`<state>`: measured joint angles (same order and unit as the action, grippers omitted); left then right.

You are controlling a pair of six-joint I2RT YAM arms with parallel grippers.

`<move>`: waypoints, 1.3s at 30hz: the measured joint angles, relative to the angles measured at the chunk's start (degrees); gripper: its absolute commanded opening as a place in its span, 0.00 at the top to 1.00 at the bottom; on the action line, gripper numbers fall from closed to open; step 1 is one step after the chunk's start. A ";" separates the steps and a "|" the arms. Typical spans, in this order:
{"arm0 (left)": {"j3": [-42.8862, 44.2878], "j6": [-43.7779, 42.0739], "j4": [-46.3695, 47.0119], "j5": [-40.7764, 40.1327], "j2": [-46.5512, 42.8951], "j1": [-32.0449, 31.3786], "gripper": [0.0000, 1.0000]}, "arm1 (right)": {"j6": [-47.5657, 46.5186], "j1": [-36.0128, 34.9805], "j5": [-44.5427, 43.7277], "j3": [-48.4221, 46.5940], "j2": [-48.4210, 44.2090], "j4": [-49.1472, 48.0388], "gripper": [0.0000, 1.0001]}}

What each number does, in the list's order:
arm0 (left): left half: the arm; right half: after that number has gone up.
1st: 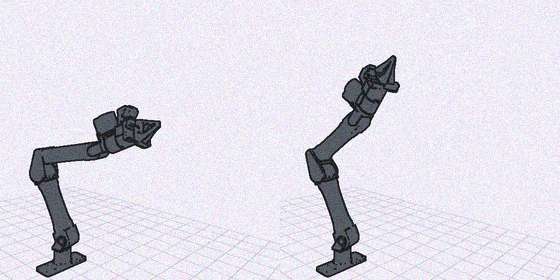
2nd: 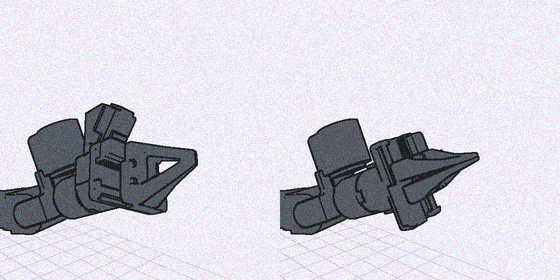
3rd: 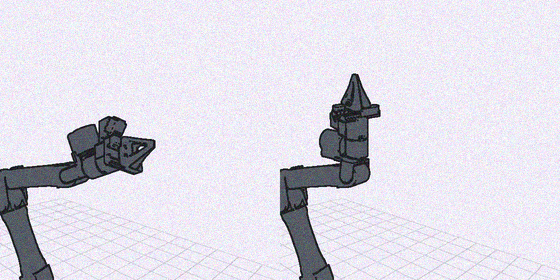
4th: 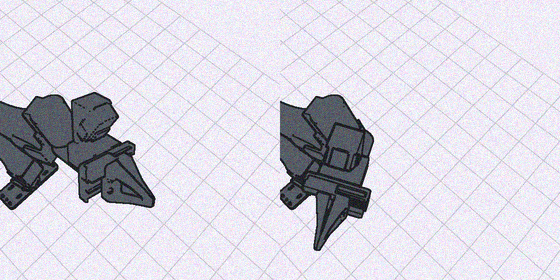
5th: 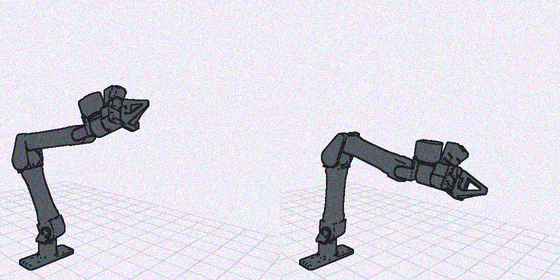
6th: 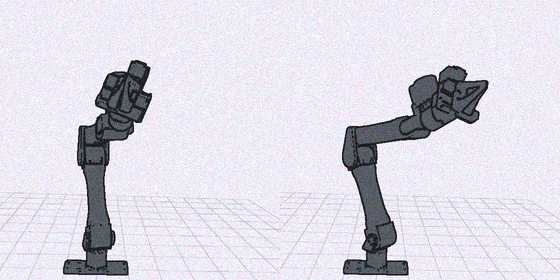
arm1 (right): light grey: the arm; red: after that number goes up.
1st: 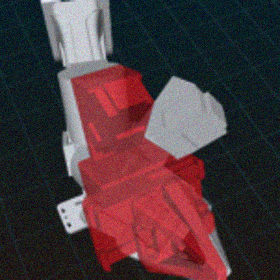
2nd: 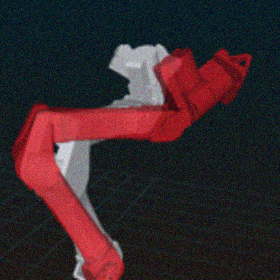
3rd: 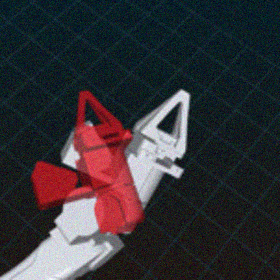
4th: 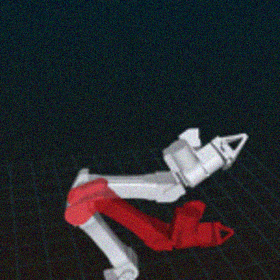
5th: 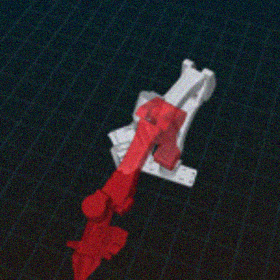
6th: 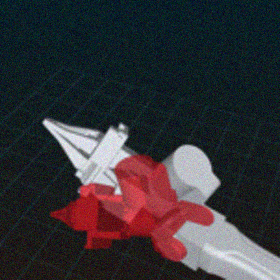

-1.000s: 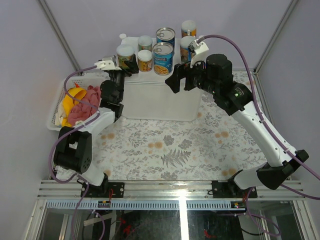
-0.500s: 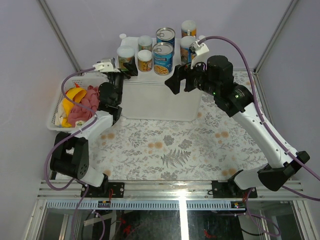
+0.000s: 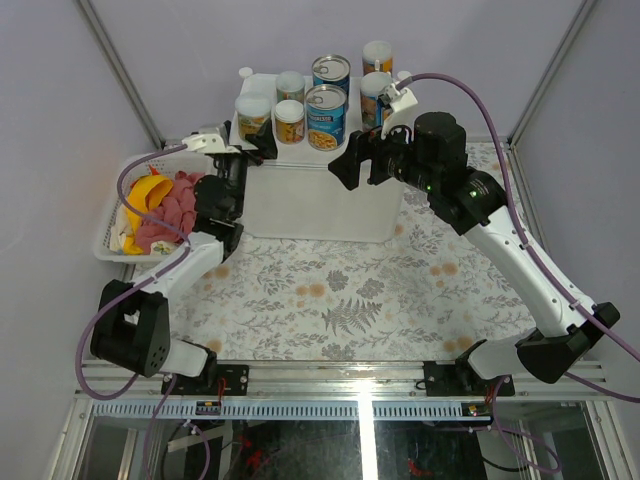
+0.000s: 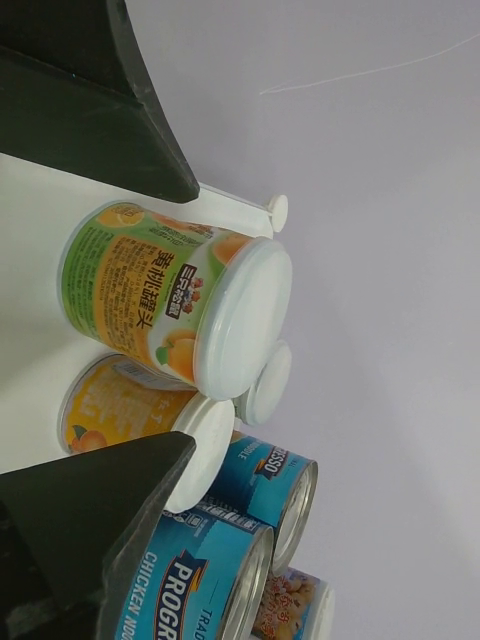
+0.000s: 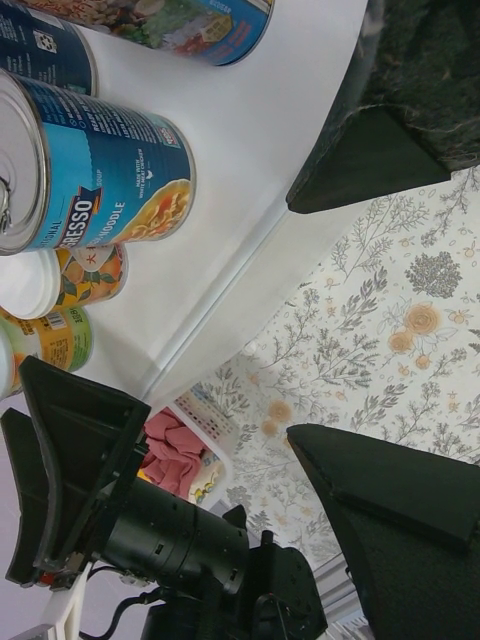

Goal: Place and organize the canned foods onto the counter

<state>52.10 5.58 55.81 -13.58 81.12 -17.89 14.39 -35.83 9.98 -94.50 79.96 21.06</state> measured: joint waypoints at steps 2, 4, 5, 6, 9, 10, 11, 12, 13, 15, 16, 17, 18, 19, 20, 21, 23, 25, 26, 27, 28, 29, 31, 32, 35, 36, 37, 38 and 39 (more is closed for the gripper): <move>-0.55 0.00 0.00 -0.37 -0.61 -0.15 0.14 | 0.15 0.00 0.13 0.00 0.00 -0.20 0.07; -1.14 0.13 -0.07 -0.63 -1.29 -0.37 0.30 | 0.26 0.00 0.17 0.07 0.00 -0.55 0.07; -1.36 0.22 -0.13 -0.76 -1.64 -0.46 0.39 | 0.33 0.00 0.20 0.09 0.00 -0.72 0.07; -1.62 0.35 -0.15 -0.98 -2.01 -0.48 0.47 | 0.42 0.00 0.20 0.09 0.00 -0.83 0.07; -2.73 0.81 -1.46 -2.05 -3.78 -0.52 0.55 | 0.50 0.00 0.20 0.09 0.00 -0.85 0.07; -3.08 1.05 -2.47 -2.38 -4.59 -0.52 0.60 | 0.55 0.00 0.20 0.09 0.00 -0.85 0.07; -3.39 1.27 -3.50 -2.67 -5.40 -0.55 0.65 | 0.59 0.00 0.20 0.09 0.00 -0.85 0.07; -3.61 1.55 -4.33 -2.95 -6.01 -0.55 0.68 | 0.61 0.00 0.20 0.09 0.00 -0.87 0.07; -3.72 1.64 -5.46 -3.26 -6.69 -0.57 0.69 | 0.63 0.00 0.20 0.09 0.00 -0.87 0.07; -3.72 1.64 -7.13 -3.54 -7.50 -0.68 0.73 | 0.63 0.00 0.20 0.11 0.00 -0.92 0.07; -3.72 1.51 -7.82 -3.61 -7.61 -0.72 0.75 | 0.66 0.00 0.20 0.11 0.00 -1.05 0.07; -3.72 1.38 -8.37 -3.61 -7.63 -0.79 0.77 | 0.68 0.00 0.22 0.13 0.00 -1.18 0.07; -3.67 1.18 -9.14 -3.58 -7.58 -0.79 0.79 | 0.68 0.00 0.22 0.13 0.00 -1.29 0.07; -3.54 1.07 -9.81 -3.54 -7.43 -0.79 0.80 | 0.70 0.00 0.22 0.13 0.00 -1.29 0.07; -3.17 0.94 -10.64 -3.41 -7.15 -0.79 0.80 | 0.72 0.00 0.24 0.15 0.00 -1.31 0.07; -2.60 0.83 -11.32 -3.30 -6.78 -0.79 0.80 | 0.79 0.00 0.24 0.20 0.00 -1.40 0.07; -1.46 0.79 -12.33 -3.08 -6.05 -0.79 0.80 | 0.87 0.00 0.24 0.22 0.00 -1.70 0.07; -0.94 0.79 -12.63 -2.69 -5.51 -0.79 0.81 | 0.92 0.00 0.24 0.24 0.00 -2.19 0.07; -0.76 0.79 -12.74 -2.40 -5.27 -0.79 0.81 | 0.92 0.00 0.24 0.24 0.00 -2.34 0.07; -0.48 0.79 -12.94 -2.19 -4.90 -0.79 0.81 | 0.92 0.00 0.24 0.24 0.00 -2.43 0.07; -0.20 0.81 -13.00 -1.97 -4.50 -0.79 0.81 | 0.92 0.00 0.24 0.24 0.00 -2.51 0.07; 0.13 0.81 -13.03 -1.77 -4.04 -0.79 0.82 | 0.90 0.00 0.24 0.24 0.00 -2.54 0.07; 0.72 0.85 -13.18 -1.33 -3.17 -0.79 0.82 | 0.90 0.00 0.24 0.24 0.00 -2.54 0.07; 0.98 0.94 -13.27 -0.87 -2.84 -0.79 0.82 | 0.92 0.00 0.24 0.24 0.00 -2.54 0.07; 1.77 1.27 -13.49 -0.09 -2.16 -0.79 0.82 | 0.90 0.00 0.22 0.24 0.00 -2.56 0.07; 1.84 1.31 -13.46 0.13 -2.12 -0.81 0.82 | 0.92 0.00 0.22 0.24 0.00 -2.56 0.07; 1.90 1.36 -13.46 0.26 -2.10 -0.81 0.82 | 0.90 0.00 0.22 0.24 0.00 -2.56 0.07; 1.95 1.44 -13.46 0.35 -2.10 -0.83 0.82 | 0.92 0.00 0.22 0.26 0.00 -2.56 0.07; 1.99 1.51 -13.46 0.44 -2.10 -0.83 0.82 | 0.92 0.00 0.22 0.26 0.00 -2.56 0.07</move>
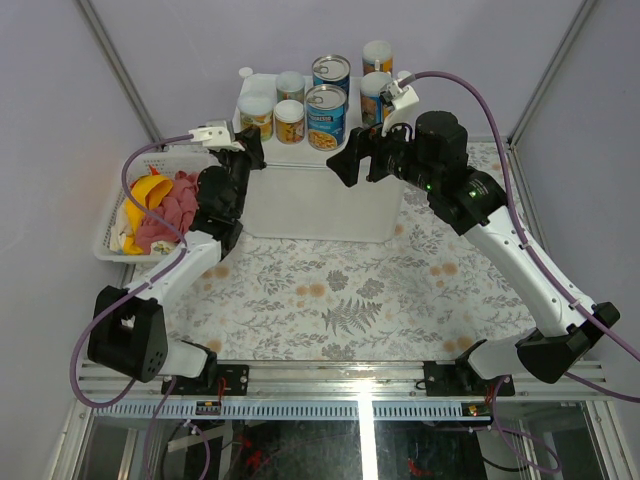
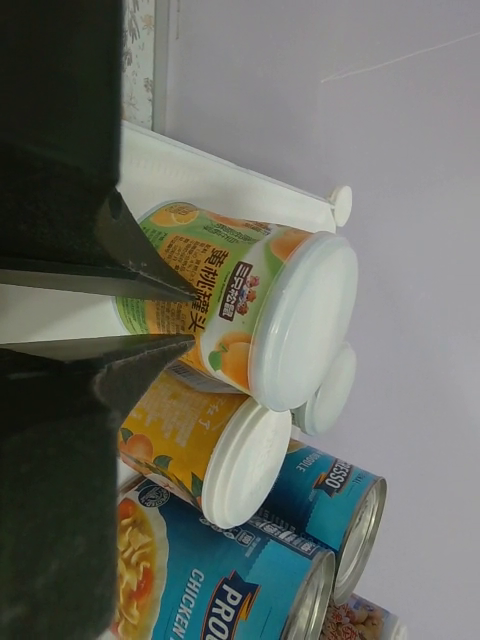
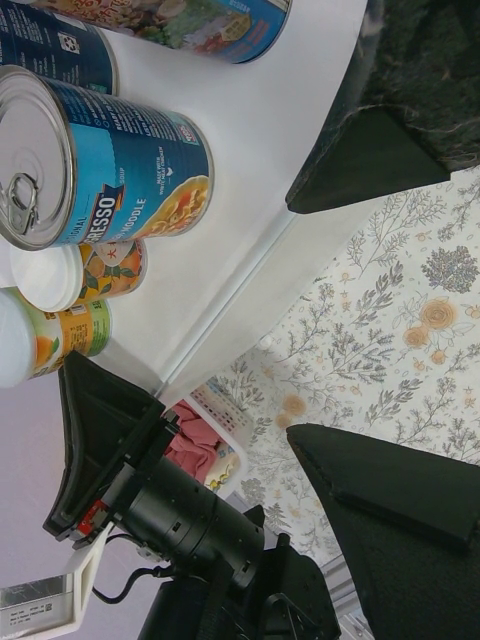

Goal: Place and organize the canned foods onto the counter

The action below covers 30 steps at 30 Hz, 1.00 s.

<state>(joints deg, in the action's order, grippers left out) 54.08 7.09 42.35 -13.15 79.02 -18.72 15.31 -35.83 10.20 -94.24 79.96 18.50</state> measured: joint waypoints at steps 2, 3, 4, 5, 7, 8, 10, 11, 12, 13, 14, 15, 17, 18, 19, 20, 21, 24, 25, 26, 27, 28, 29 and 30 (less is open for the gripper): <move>0.09 0.22 -0.02 0.20 0.00 0.00 0.83 | 0.00 0.00 0.00 0.00 0.02 -0.02 0.07; 0.11 0.44 -0.02 0.31 0.00 0.00 0.83 | 0.02 0.00 0.00 0.00 0.04 -0.02 0.07; 0.11 0.63 -0.02 0.42 0.00 0.00 0.84 | 0.07 0.00 0.00 0.00 0.09 -0.07 0.07; 0.11 0.92 -0.02 0.57 -0.02 -0.07 0.84 | 0.13 0.00 0.00 0.00 0.17 -0.22 0.07; 0.11 1.42 -0.13 1.14 -0.04 -0.33 0.84 | 0.15 0.00 0.00 0.00 0.44 -0.61 0.07; 0.11 1.68 -0.39 1.49 -0.13 -0.55 0.83 | 0.15 0.00 0.00 -0.02 0.61 -0.83 0.07; 0.11 2.12 -1.51 2.51 -0.55 -1.22 0.83 | 0.15 0.00 0.00 0.00 1.05 -1.18 0.07; 0.11 2.25 -2.03 2.91 -0.76 -1.60 0.82 | 0.15 0.00 0.00 -0.02 1.25 -1.22 0.07; 0.11 2.32 -2.54 3.21 -0.96 -2.05 0.81 | 0.17 0.00 0.00 -0.02 1.46 -1.22 0.07; 0.11 2.32 -2.78 3.58 -1.09 -2.56 0.79 | 0.15 0.00 0.00 0.00 1.66 -1.22 0.07; 0.11 2.29 -3.04 3.76 -1.18 -2.97 0.76 | 0.15 0.00 0.00 -0.02 1.81 -1.22 0.07; 0.11 2.27 -3.17 3.80 -1.18 -3.28 0.70 | 0.15 0.00 0.00 -0.02 1.92 -1.22 0.07; 0.11 2.19 -3.37 3.82 -1.18 -3.87 0.64 | 0.15 0.00 0.00 0.00 2.05 -1.22 0.06; 0.11 2.12 -3.41 3.67 -1.18 -4.09 0.63 | 0.15 0.00 0.02 -0.02 2.05 -1.22 0.07; 0.13 2.05 -3.41 3.32 -1.14 -4.24 0.61 | 0.15 0.00 0.02 -0.02 2.05 -1.22 0.06; 0.20 1.95 -3.45 2.58 -1.07 -4.55 0.61 | 0.15 0.00 0.02 0.00 2.05 -1.25 0.07; 0.48 1.77 -3.54 1.42 -0.81 -4.98 0.61 | 0.15 0.00 0.02 -0.02 2.05 -1.25 0.06; 1.79 0.85 -3.74 -2.40 0.59 -6.03 0.61 | 0.15 0.00 0.02 -0.02 2.05 -1.25 0.07; 2.36 0.48 -3.78 -3.82 1.22 -6.49 0.61 | 0.15 0.00 0.02 -0.02 2.05 -1.25 0.07; 2.80 0.04 -3.80 -4.98 1.81 -6.95 0.62 | 0.15 0.00 0.02 -0.02 2.05 -1.25 0.07; 3.19 -0.44 -3.82 -6.23 2.38 -7.39 0.62 | 0.15 0.00 0.02 -0.02 2.05 -1.25 0.07; 3.50 -0.94 -3.76 -7.28 2.82 -7.74 0.62 | 0.15 0.00 0.00 -0.02 2.05 -1.25 0.07; 3.85 -1.44 -3.76 -8.28 3.13 -8.00 0.62 | 0.15 0.00 0.00 -0.02 2.05 -1.25 0.06; 4.09 -1.77 -3.76 -9.05 3.37 -8.17 0.62 | 0.15 0.00 0.02 -0.02 2.05 -1.25 0.07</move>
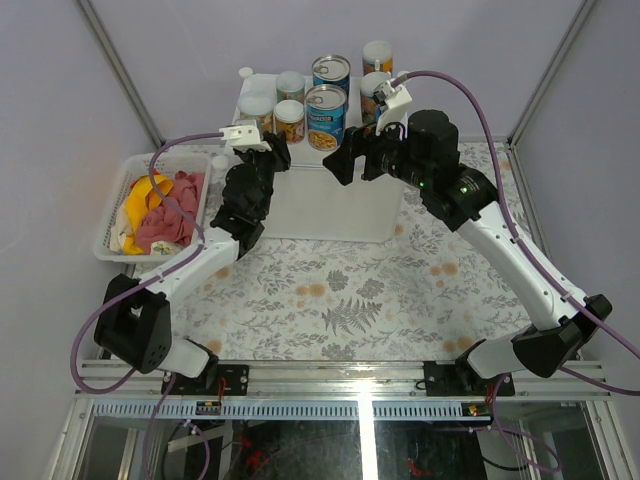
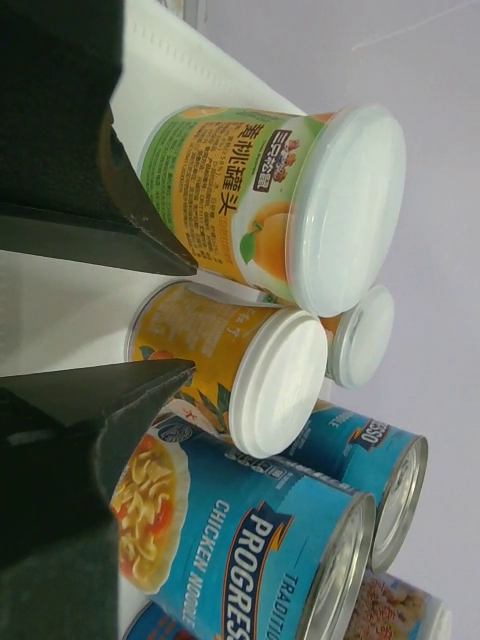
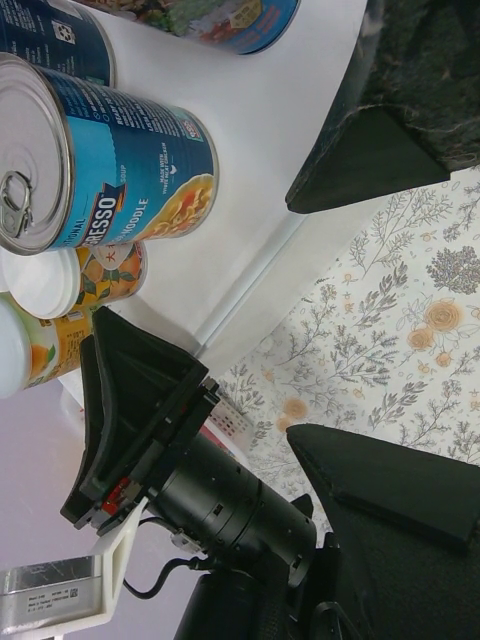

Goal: Place and organize the canned foods onto the counter

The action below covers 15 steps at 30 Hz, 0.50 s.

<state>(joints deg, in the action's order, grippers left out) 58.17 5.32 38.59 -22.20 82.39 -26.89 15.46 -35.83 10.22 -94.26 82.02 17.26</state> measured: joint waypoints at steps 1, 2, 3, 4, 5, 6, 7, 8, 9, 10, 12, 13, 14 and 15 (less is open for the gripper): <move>0.26 -0.46 0.00 -1.09 0.28 -0.20 0.62 | -0.02 0.00 0.00 0.00 0.00 0.00 0.07; 0.37 -0.81 0.00 -1.77 0.46 -0.35 0.62 | -0.02 0.00 -0.02 0.02 0.00 0.00 0.06; 0.57 -1.18 0.02 -2.71 0.66 -0.46 0.62 | -0.02 0.02 -0.02 0.00 0.00 0.00 0.07; 0.74 -1.42 0.00 -3.52 0.79 -0.50 0.62 | -0.02 0.02 -0.02 0.00 0.00 0.02 0.07; 0.81 -1.64 0.00 -4.24 0.85 -0.50 0.63 | -0.02 0.02 -0.02 0.00 0.00 0.00 0.07; 0.83 -1.90 0.02 -5.18 0.90 -0.50 0.63 | -0.02 0.02 0.00 0.00 0.00 0.00 0.06; 0.83 -2.23 0.02 -5.97 0.90 -0.50 0.62 | -0.02 0.02 0.00 0.00 0.00 0.00 0.06; 0.83 -2.51 0.07 -6.75 0.90 -0.50 0.62 | -0.02 0.02 0.00 0.00 0.00 0.00 0.06; 0.83 -2.78 0.13 -7.32 0.92 -0.50 0.62 | -0.02 0.07 0.00 0.00 0.00 0.00 0.06; 0.83 -3.04 0.20 -7.74 0.92 -0.50 0.62 | -0.02 0.09 0.00 0.00 0.00 0.00 0.06; 0.83 -3.80 0.59 -8.48 1.14 -0.50 0.61 | -0.02 0.24 0.02 0.00 0.07 0.00 0.06; 0.83 -4.11 0.87 -8.57 1.29 -0.50 0.61 | -0.02 0.28 0.02 0.00 0.15 -0.02 0.06; 0.83 -4.57 1.36 -8.63 1.55 -0.50 0.61 | -0.02 0.33 0.02 -0.02 0.26 -0.02 0.06; 0.85 -4.96 1.79 -8.63 1.79 -0.50 0.60 | -0.02 0.35 0.02 -0.04 0.48 0.00 0.06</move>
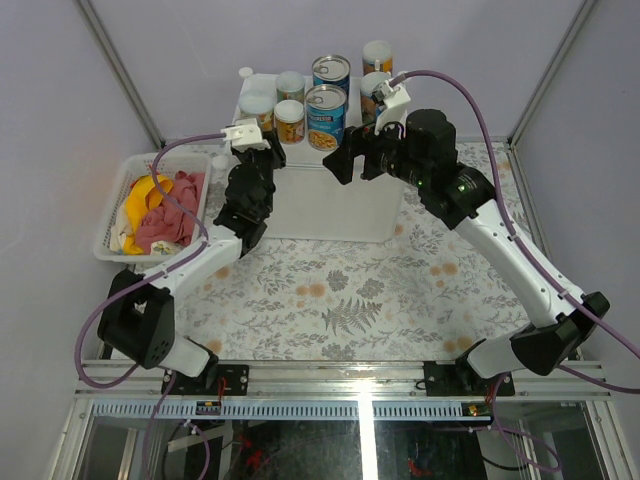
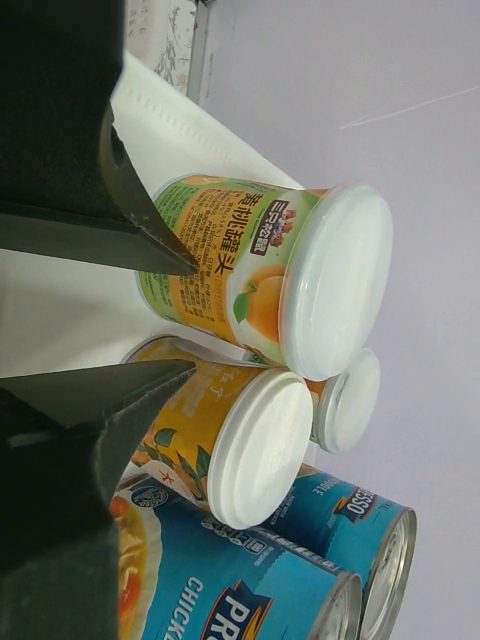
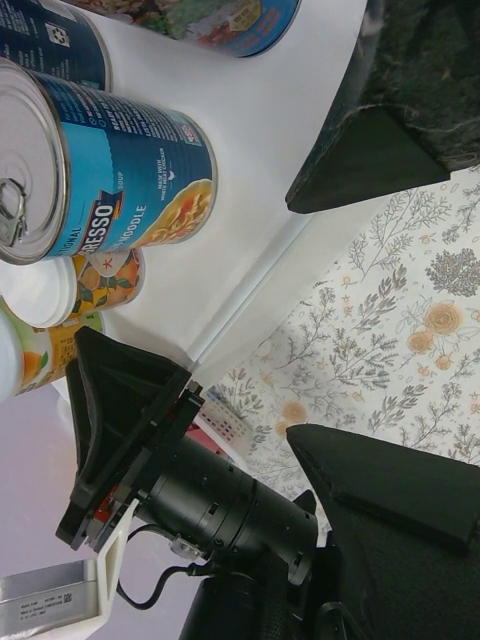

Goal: Place and organize the canned foods onto the counter

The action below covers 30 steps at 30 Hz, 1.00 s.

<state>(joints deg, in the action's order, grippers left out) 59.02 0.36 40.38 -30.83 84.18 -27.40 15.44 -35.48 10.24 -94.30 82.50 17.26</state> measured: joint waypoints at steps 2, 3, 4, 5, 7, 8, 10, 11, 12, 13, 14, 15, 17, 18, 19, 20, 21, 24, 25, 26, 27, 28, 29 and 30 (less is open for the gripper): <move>0.20 -0.48 0.61 0.00 0.44 0.04 0.60 | 0.00 0.02 0.00 0.00 0.35 0.02 0.06; 0.39 -0.66 0.90 -0.02 0.76 0.07 0.60 | 0.00 0.02 0.00 0.00 0.55 0.00 0.06; 0.63 -0.79 1.18 -0.09 1.11 0.13 0.60 | 0.00 0.04 0.00 0.00 0.72 0.00 0.06; 0.96 -0.87 1.22 -0.13 1.42 0.20 0.60 | 0.00 0.04 0.00 0.00 0.87 0.00 0.06; 1.68 -0.85 1.29 -0.31 2.14 0.57 0.60 | 0.00 0.09 0.04 0.00 1.05 0.02 0.06; 2.01 -0.83 1.22 -0.44 2.47 0.87 0.60 | 0.00 0.11 0.07 0.00 1.11 0.00 0.06; 2.58 -0.66 1.18 -0.90 3.15 1.46 0.60 | 0.00 0.24 0.28 0.00 1.14 0.00 0.06; 3.04 -0.42 1.05 -1.22 3.63 1.88 0.60 | 0.00 0.31 0.39 -0.02 1.14 0.00 0.06; 3.45 -0.17 1.03 -1.57 4.00 2.21 0.59 | 0.00 0.37 0.44 -0.02 1.14 0.00 0.06; 3.85 -0.04 1.01 -1.77 4.20 2.40 0.59 | 0.00 0.42 0.48 -0.02 1.14 0.00 0.06; 4.33 0.11 0.98 -1.84 4.44 2.69 0.59 | 0.00 0.48 0.55 -0.02 1.16 -0.02 0.06; 4.79 0.28 0.96 -1.84 4.74 2.93 0.59 | 0.00 0.52 0.66 -0.02 1.18 0.00 0.06; 5.90 0.66 0.83 -1.77 5.84 3.67 0.59 | 0.00 0.68 0.98 -0.09 1.27 0.00 0.06; 6.34 0.90 0.81 -1.70 6.40 4.04 0.59 | 0.00 0.72 1.03 -0.13 1.33 0.00 0.06; 6.71 1.09 0.79 -1.60 6.84 4.33 0.59 | -0.02 0.79 1.07 -0.13 1.40 -0.02 0.06; 7.10 1.27 0.74 -1.53 7.28 4.66 0.59 | 0.00 0.85 1.27 -0.13 1.46 0.00 0.06; 7.48 1.40 0.68 -1.51 7.61 4.92 0.59 | -0.02 0.92 1.33 -0.13 1.53 -0.02 0.06; 7.89 1.75 0.31 -1.53 7.93 5.33 0.59 | -0.02 1.05 1.44 -0.13 1.68 -0.02 0.06; 7.89 1.88 0.20 -1.57 7.93 5.38 0.59 | -0.02 1.07 1.44 -0.13 1.73 0.00 0.06; 7.91 2.05 -0.04 -1.64 7.93 5.42 0.59 | -0.02 1.09 1.49 -0.13 1.73 -0.02 0.06; 7.93 2.38 -0.24 -1.75 7.93 5.46 0.59 | 0.00 1.09 1.49 -0.13 1.73 -0.02 0.06; 8.11 2.67 -0.63 -1.79 7.93 5.57 0.59 | -0.02 1.11 1.49 -0.13 1.73 -0.02 0.06; 8.24 2.97 -0.92 -1.79 7.93 5.73 0.58 | -0.02 1.11 1.51 -0.15 1.73 -0.02 0.06; 8.50 3.45 -1.42 -1.79 7.93 5.99 0.58 | -0.02 1.11 1.57 -0.15 1.73 -0.02 0.06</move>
<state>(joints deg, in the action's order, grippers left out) 67.53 3.81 38.96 -32.62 92.12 -21.41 15.42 -34.37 11.81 -94.45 84.23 17.23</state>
